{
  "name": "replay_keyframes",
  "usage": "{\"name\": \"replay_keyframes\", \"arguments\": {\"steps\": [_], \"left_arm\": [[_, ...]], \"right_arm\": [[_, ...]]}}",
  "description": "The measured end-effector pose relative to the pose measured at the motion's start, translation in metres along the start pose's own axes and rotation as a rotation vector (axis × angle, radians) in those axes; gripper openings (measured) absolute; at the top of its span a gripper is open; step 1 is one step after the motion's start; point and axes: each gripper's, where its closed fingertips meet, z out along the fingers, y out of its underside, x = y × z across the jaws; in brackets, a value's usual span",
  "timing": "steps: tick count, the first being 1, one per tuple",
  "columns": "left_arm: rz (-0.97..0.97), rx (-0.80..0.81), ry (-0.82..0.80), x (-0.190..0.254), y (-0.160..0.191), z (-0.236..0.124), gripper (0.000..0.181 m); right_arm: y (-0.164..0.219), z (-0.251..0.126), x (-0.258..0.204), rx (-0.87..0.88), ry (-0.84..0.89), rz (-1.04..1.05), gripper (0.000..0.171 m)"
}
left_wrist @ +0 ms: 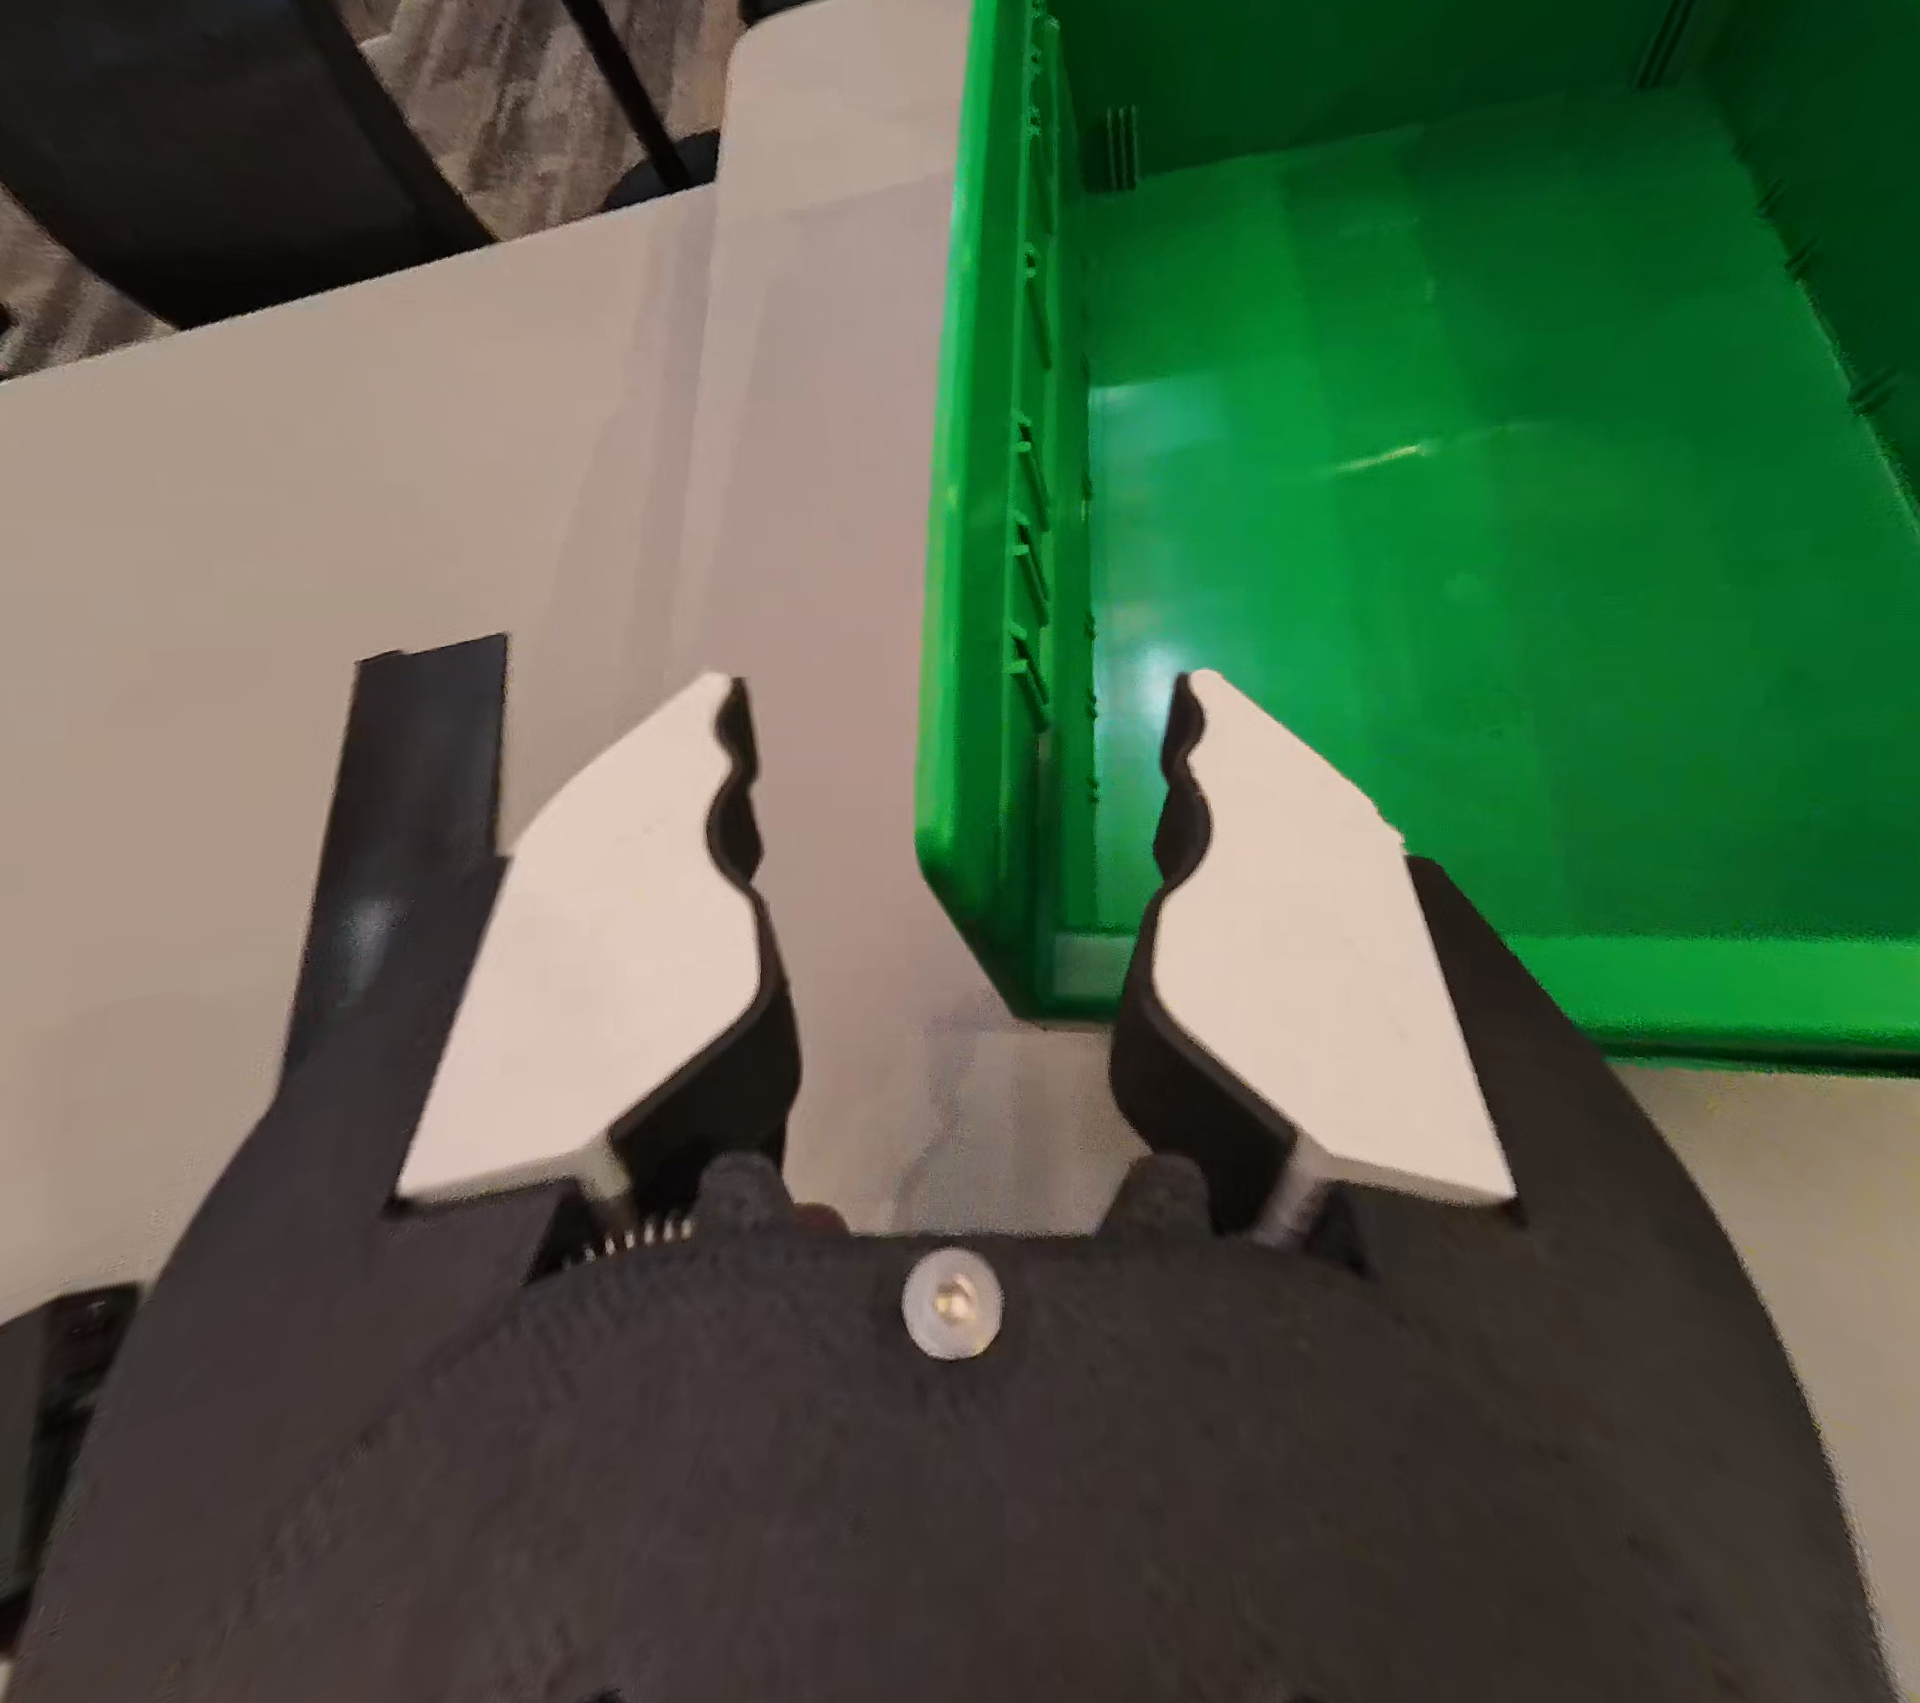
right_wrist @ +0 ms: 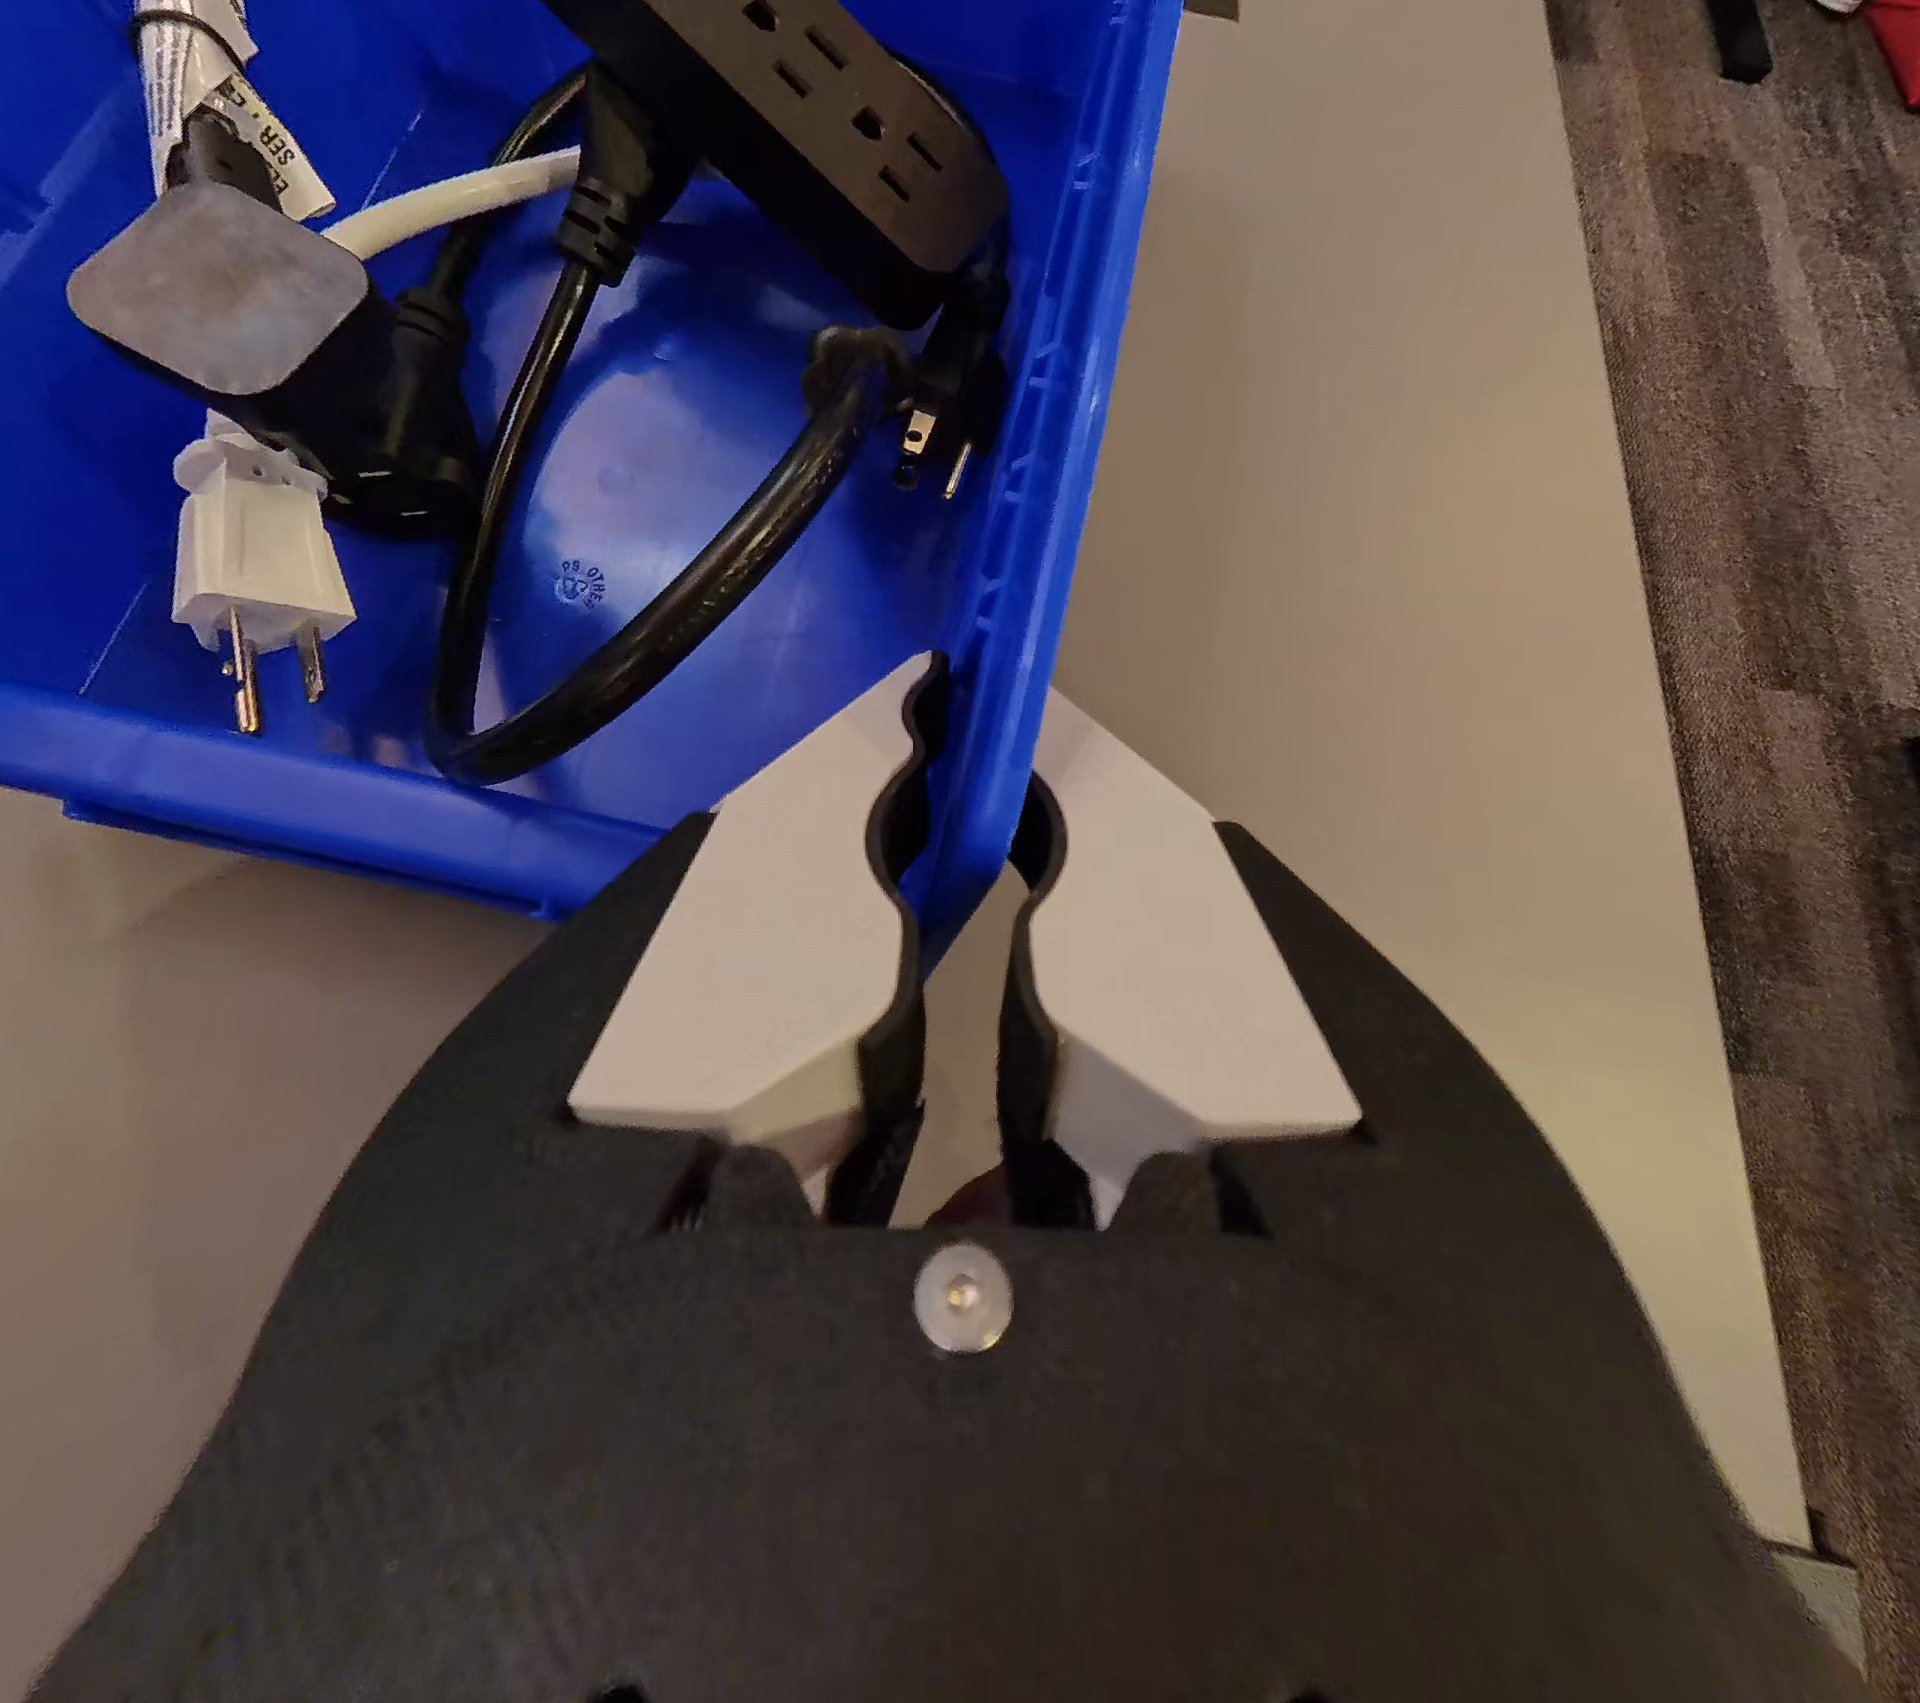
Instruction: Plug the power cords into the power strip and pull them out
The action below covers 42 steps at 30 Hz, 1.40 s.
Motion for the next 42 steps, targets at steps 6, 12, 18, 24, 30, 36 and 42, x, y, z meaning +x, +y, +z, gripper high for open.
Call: {"name": "replay_keyframes", "arguments": {"steps": [6,12,18,24,30,36,42], "left_arm": [[-0.051,0.042,0.086,0.008,-0.007,0.011,0.049],[-0.115,0.095,0.181,0.014,-0.012,0.013,0.004],[-0.158,0.113,0.211,0.017,-0.013,0.012,0.003],[-0.215,0.147,0.242,0.022,-0.014,0.008,0.003],[-0.204,0.238,0.222,0.025,-0.021,-0.002,0.002],[-0.226,0.312,0.214,0.029,-0.025,-0.007,0.002],[-0.204,0.302,0.232,0.041,-0.022,-0.014,0.002]], "right_arm": [[-0.006,0.004,-0.018,0.002,-0.021,-0.014,0.003],[-0.009,0.008,-0.028,0.007,-0.038,-0.018,0.003],[-0.011,0.009,-0.035,0.003,-0.05,-0.029,0.005],[-0.009,0.005,-0.048,0.007,-0.066,-0.036,0.008],[-0.004,-0.004,-0.069,0.021,-0.08,-0.041,0.01],[-0.001,-0.01,-0.087,0.02,-0.08,-0.061,0.013],[0.001,-0.014,-0.101,0.016,-0.09,-0.082,0.015]]}}
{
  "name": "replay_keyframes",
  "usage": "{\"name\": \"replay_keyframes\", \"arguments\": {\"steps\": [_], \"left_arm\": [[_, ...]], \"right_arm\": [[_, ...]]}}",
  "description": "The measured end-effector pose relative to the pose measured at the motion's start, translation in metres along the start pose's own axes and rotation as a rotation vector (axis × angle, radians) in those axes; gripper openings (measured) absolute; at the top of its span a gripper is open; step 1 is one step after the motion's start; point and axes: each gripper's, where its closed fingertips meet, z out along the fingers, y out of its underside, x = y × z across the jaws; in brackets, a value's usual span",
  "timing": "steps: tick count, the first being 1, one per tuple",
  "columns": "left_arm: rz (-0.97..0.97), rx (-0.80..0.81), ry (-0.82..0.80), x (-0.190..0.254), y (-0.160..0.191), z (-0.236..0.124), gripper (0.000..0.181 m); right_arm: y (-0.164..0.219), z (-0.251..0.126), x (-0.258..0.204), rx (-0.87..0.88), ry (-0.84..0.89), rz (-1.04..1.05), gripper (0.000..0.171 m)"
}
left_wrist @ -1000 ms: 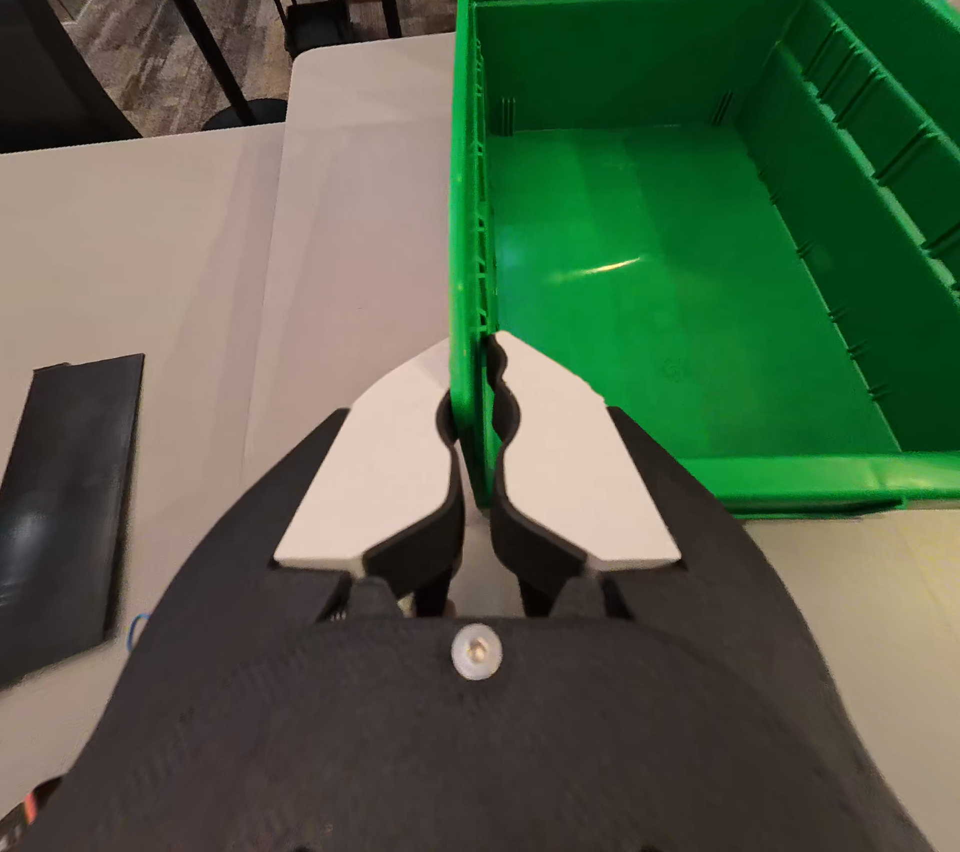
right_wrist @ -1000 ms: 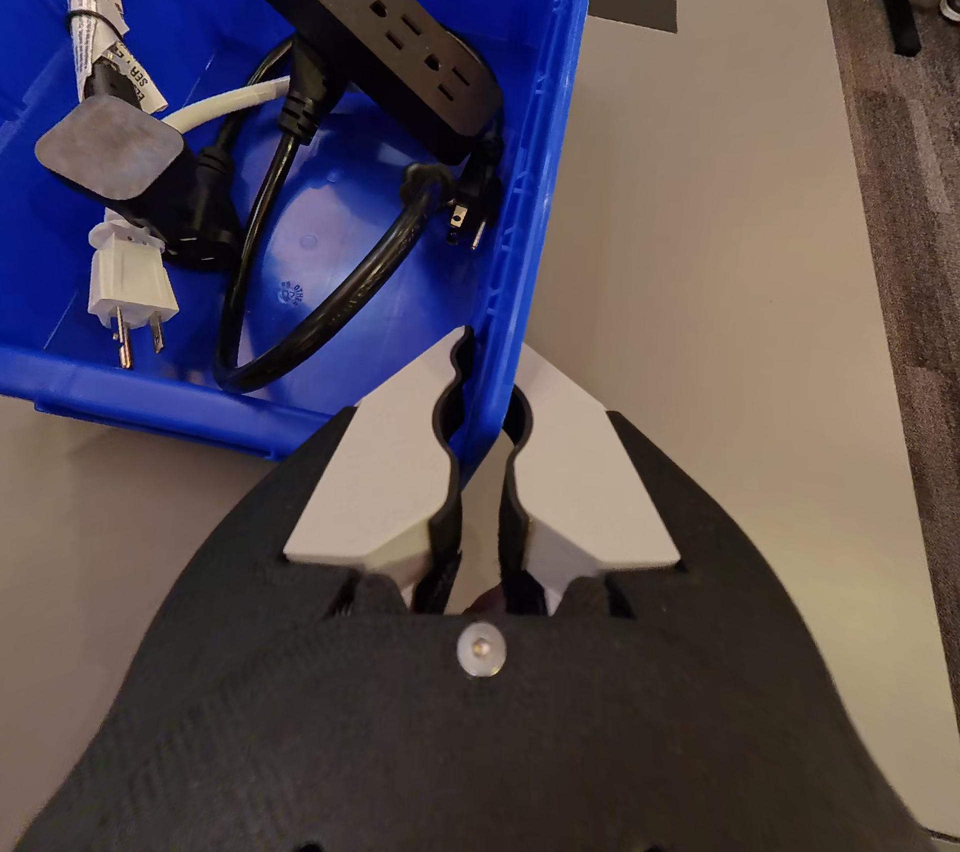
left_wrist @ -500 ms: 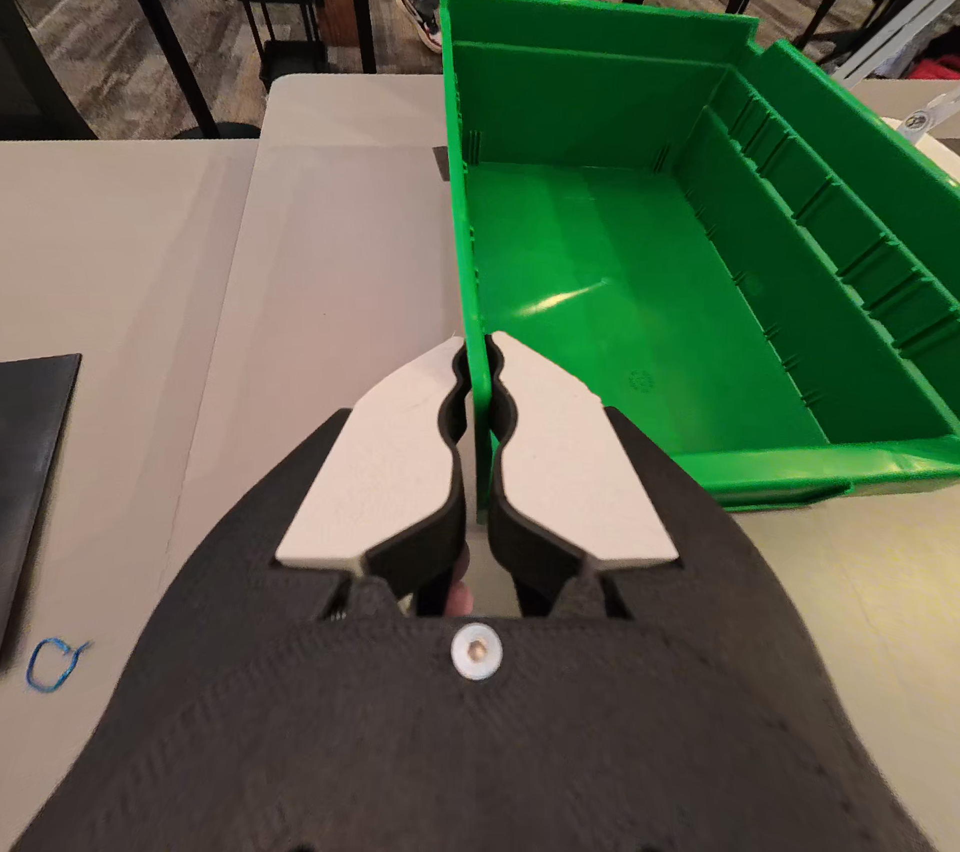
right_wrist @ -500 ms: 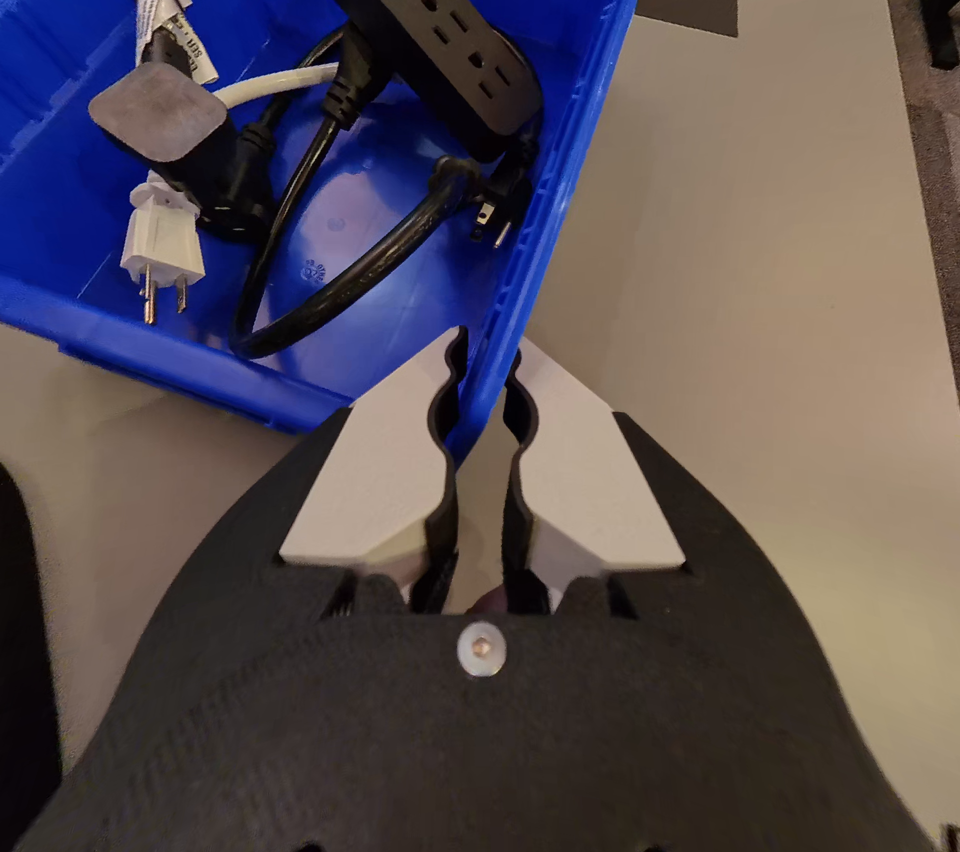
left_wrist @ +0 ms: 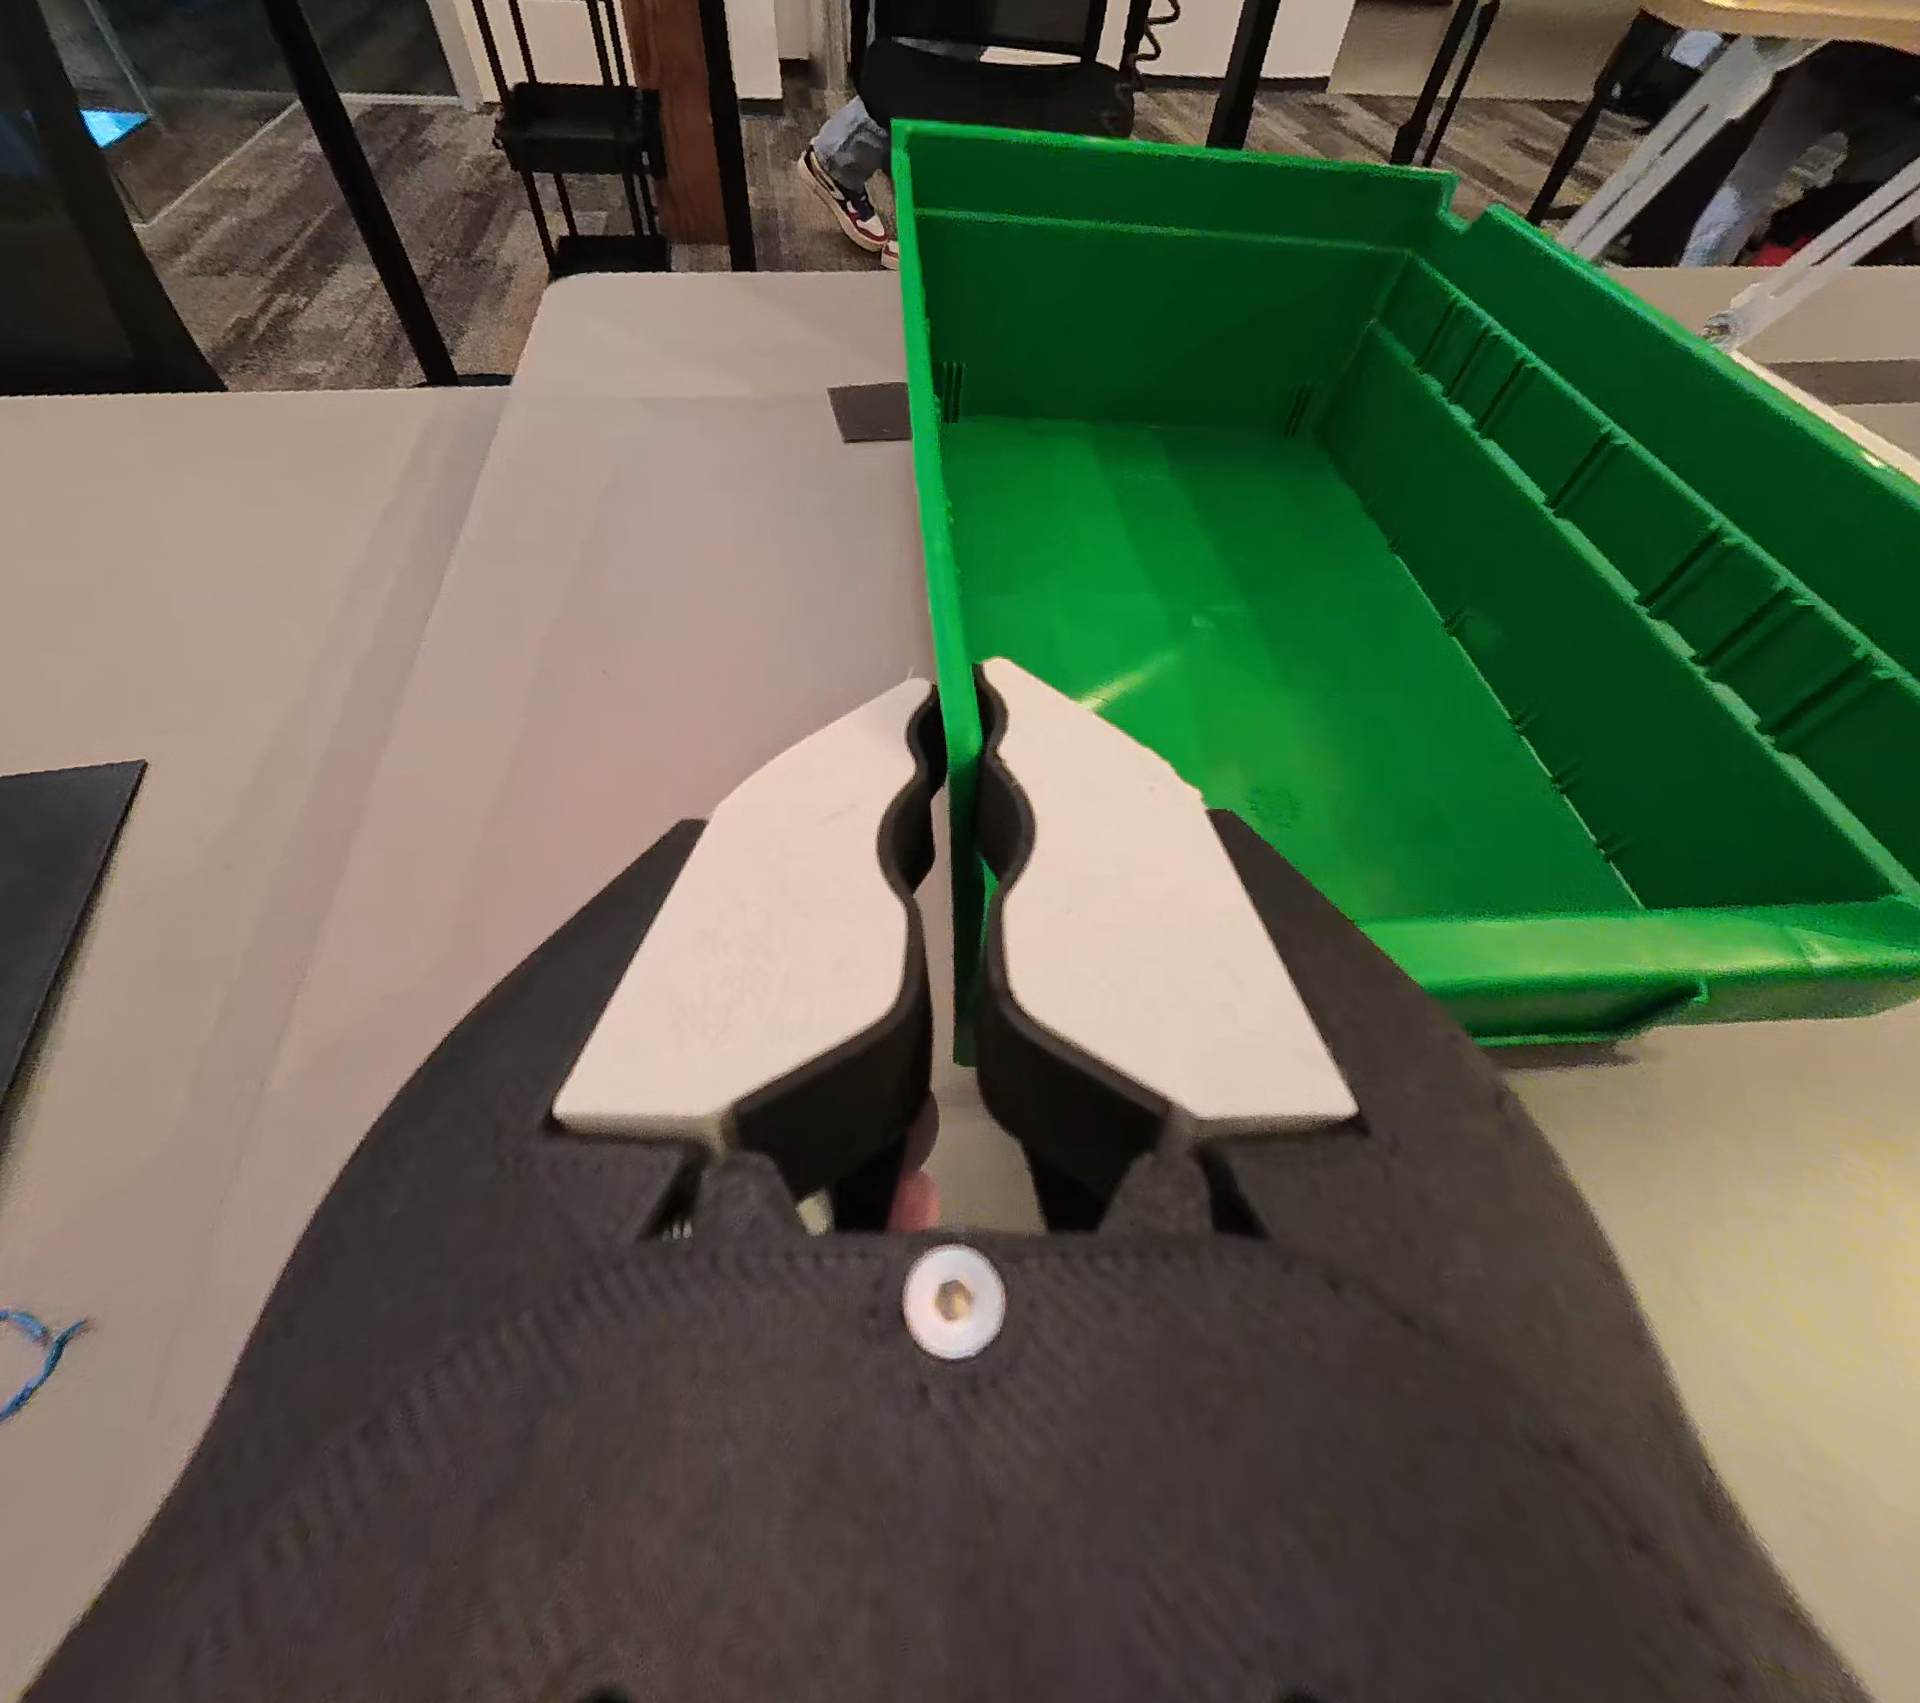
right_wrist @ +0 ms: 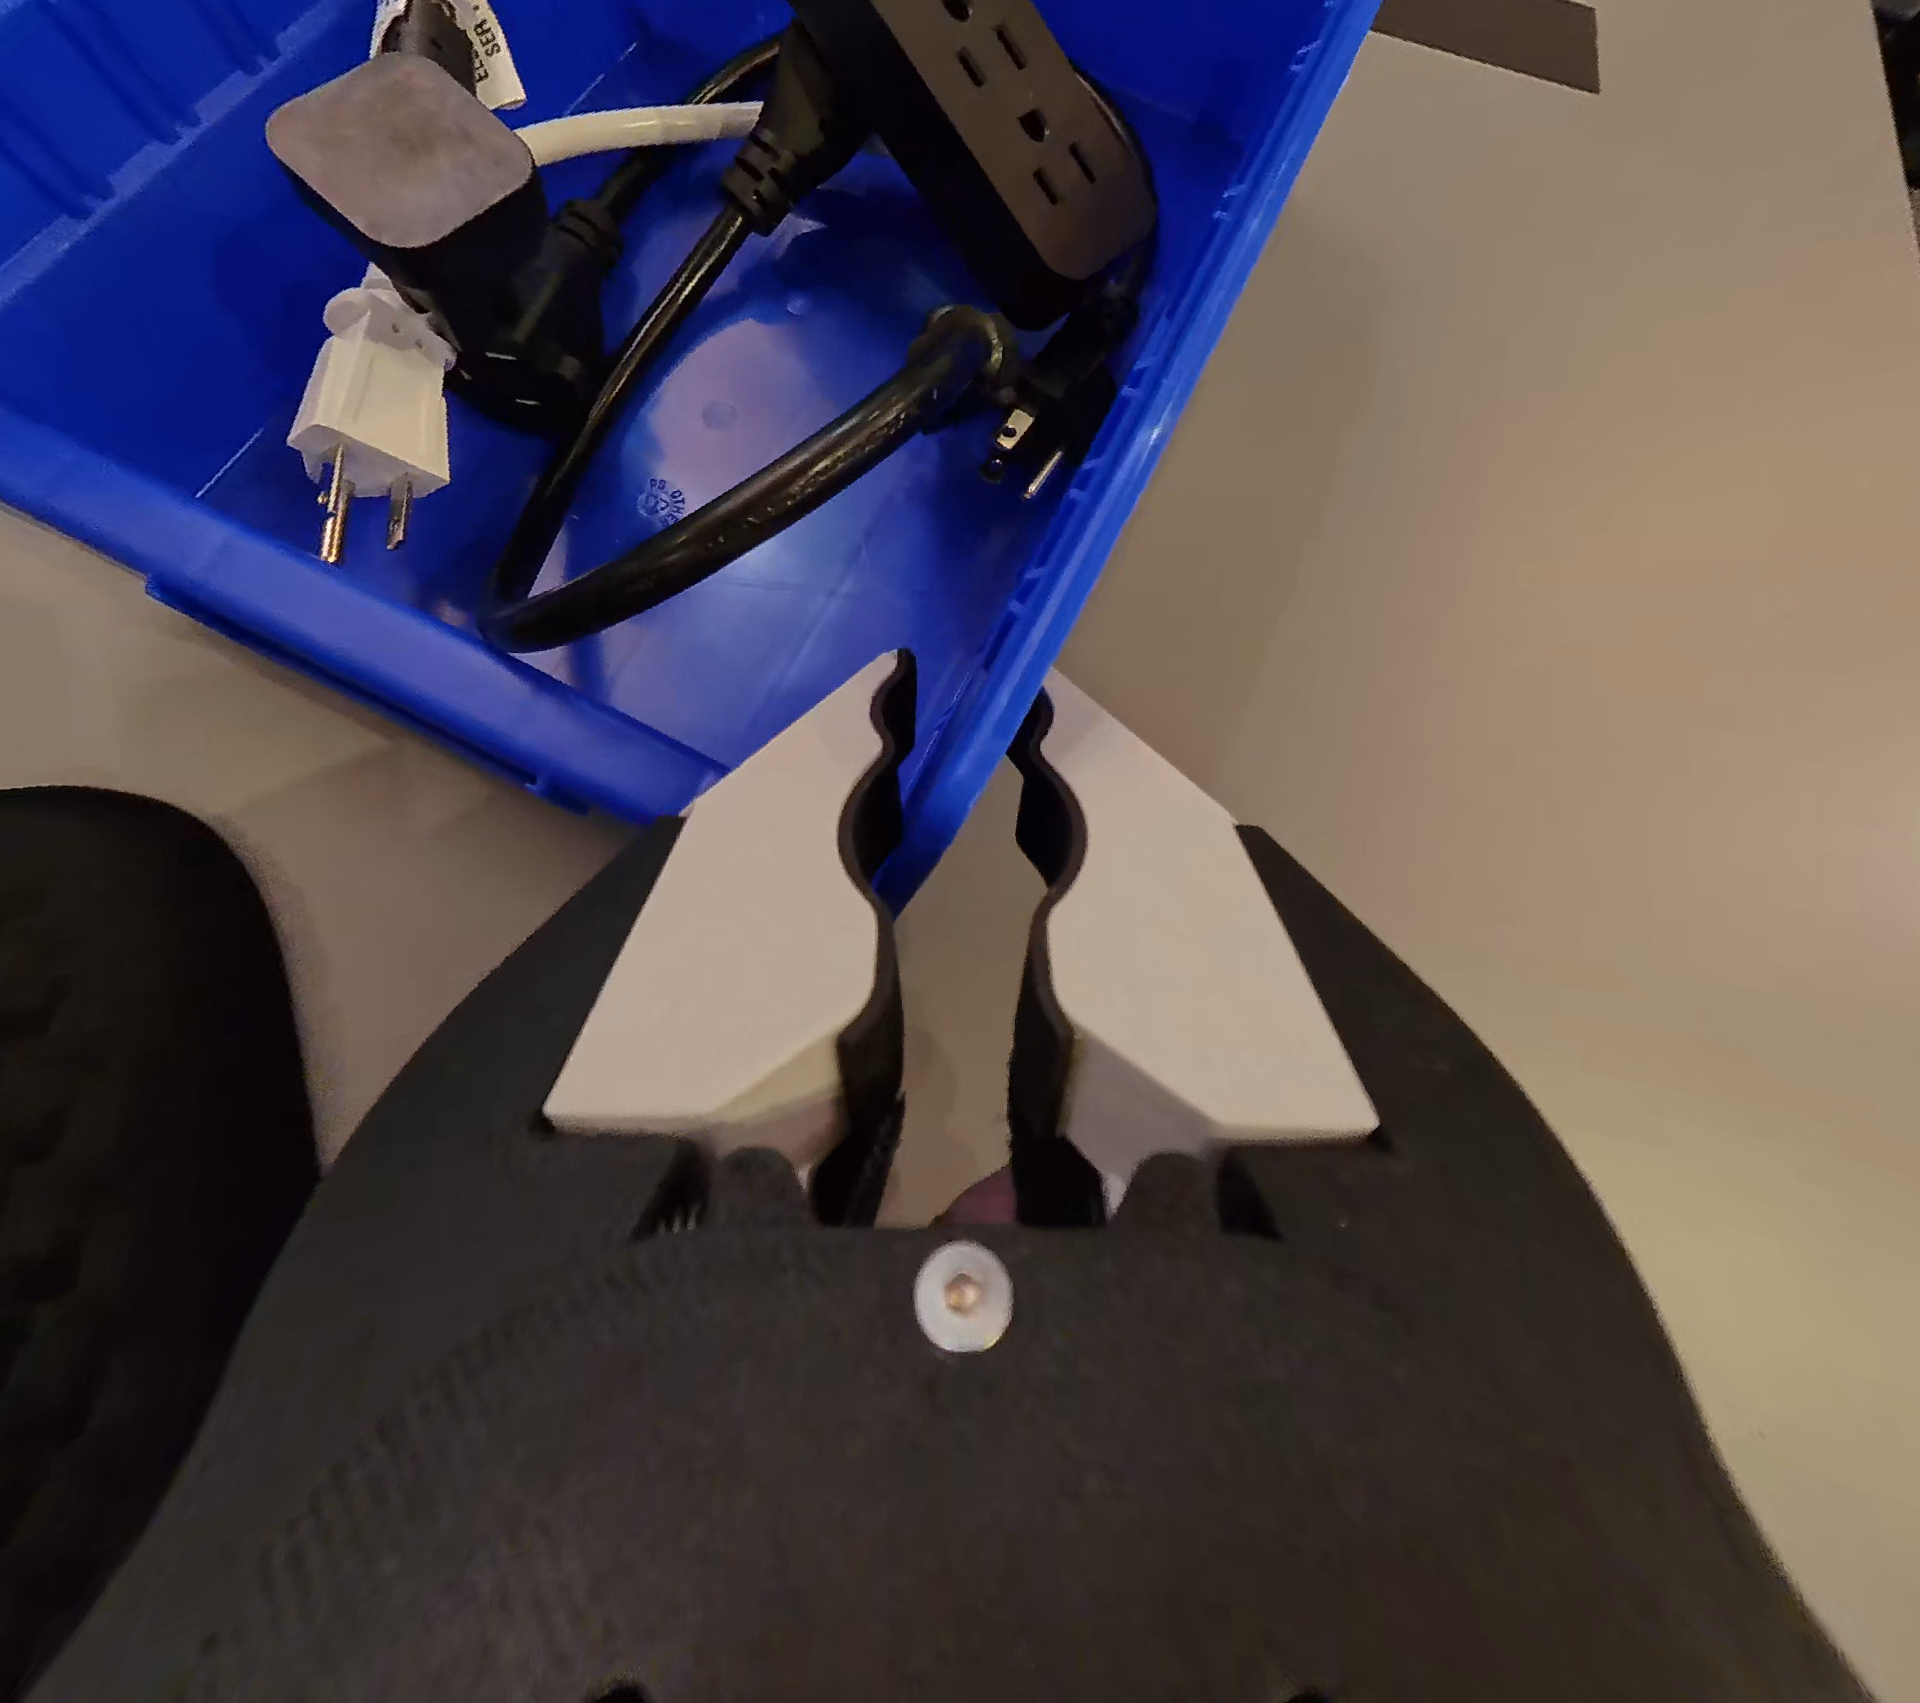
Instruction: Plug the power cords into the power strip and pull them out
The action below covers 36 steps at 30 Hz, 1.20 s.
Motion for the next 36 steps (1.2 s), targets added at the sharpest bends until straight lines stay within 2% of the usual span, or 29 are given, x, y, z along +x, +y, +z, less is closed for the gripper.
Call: {"name": "replay_keyframes", "arguments": {"steps": [15,36], "left_arm": [[-0.025,0.014,-0.014,0.011,0.013,-0.032,0.002],[-0.034,0.131,-0.048,0.017,-0.002,-0.059,0.002]], "right_arm": [[-0.005,-0.001,-0.04,-0.046,-0.066,-0.113,0.019],[0.005,-0.021,-0.11,-0.04,-0.127,-0.206,0.022]]}}
